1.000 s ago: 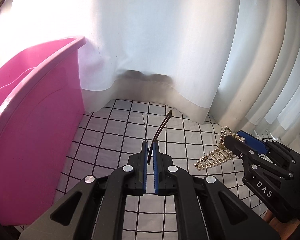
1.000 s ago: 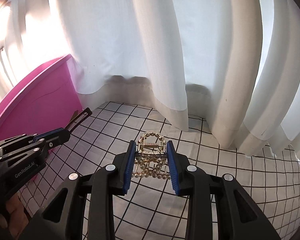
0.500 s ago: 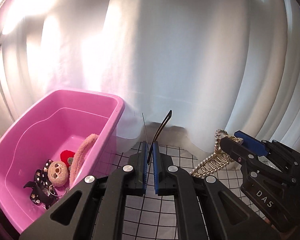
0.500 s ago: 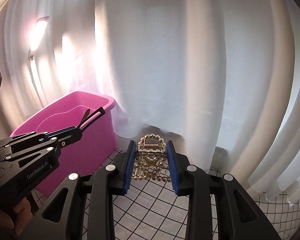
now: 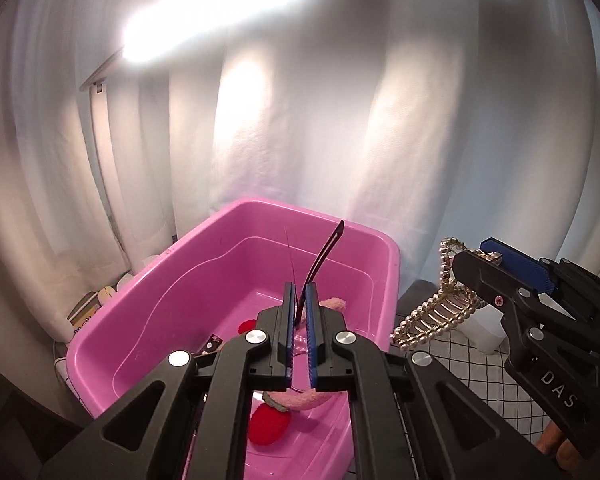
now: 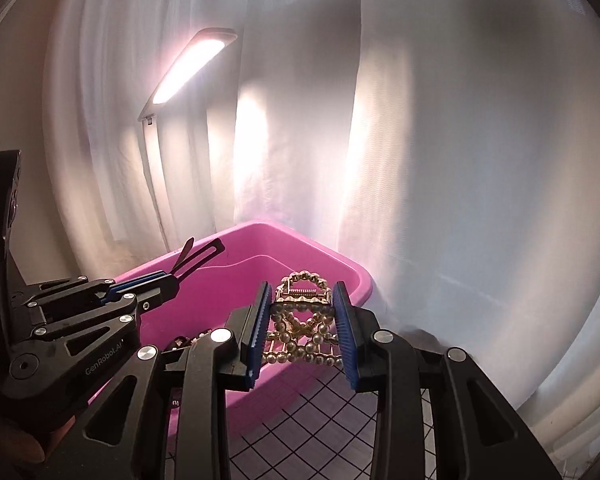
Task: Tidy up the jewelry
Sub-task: 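Lift both clips and carry them over the pink tub, then open both tools to drop the clips into the tub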
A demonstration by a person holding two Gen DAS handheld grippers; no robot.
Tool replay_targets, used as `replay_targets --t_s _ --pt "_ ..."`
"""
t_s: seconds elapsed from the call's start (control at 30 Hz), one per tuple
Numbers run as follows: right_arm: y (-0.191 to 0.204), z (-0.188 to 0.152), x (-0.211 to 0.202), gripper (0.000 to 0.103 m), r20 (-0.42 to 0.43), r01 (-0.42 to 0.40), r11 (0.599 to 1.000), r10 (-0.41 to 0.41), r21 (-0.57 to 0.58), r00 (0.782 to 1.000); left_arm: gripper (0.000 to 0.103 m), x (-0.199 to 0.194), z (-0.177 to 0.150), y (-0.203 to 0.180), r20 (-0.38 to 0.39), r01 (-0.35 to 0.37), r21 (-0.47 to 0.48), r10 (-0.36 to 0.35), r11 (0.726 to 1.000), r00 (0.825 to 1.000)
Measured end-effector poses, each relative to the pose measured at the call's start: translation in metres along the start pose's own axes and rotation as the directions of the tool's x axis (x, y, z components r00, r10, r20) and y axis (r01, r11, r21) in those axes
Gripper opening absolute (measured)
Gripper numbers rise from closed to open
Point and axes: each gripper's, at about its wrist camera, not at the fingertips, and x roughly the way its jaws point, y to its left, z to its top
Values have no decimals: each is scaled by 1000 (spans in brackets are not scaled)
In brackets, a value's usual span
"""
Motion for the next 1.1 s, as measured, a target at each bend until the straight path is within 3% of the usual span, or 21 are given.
replay_targets --t_s 0.3,0.53,0.63,0.67,0.7,0.73,0.8,0.87,1.0,1.1 --pt "41 17 61 30 -59 -72 997 69 -42 996 6 34 -2 63 -90 -112 -59 106 992 990" --pt "58 11 102 31 -153 -79 994 67 -72 986 6 64 -12 85 -201 -183 -74 165 980 966" --pt "59 9 114 33 -188 -58 995 42 -79 981 7 73 -15 89 -250 -184 -81 158 980 955" --pt "60 10 116 51 -196 -45 996 28 -83 980 10 74 -15 92 -254 -175 -95 146 980 956" --pt "60 11 117 67 -200 -30 996 13 -86 980 26 73 -14 94 -254 -176 -104 145 979 956" --pt "58 12 115 68 -195 -15 996 -2 -85 981 57 72 -13 95 -252 -185 -109 153 977 956" --pt "56 15 111 69 -176 -2 997 -11 -75 984 91 66 -10 100 -231 -206 -140 170 969 958" --pt "53 16 107 69 -170 9 998 -19 -62 985 92 64 -9 105 -211 -215 -156 181 964 961" --pt "47 16 100 69 -171 25 999 -33 -47 985 94 76 -13 105 -296 -249 -131 202 960 934" --pt "49 14 95 69 -171 36 998 -44 -49 984 94 74 -16 105 -307 -262 -134 211 956 928"
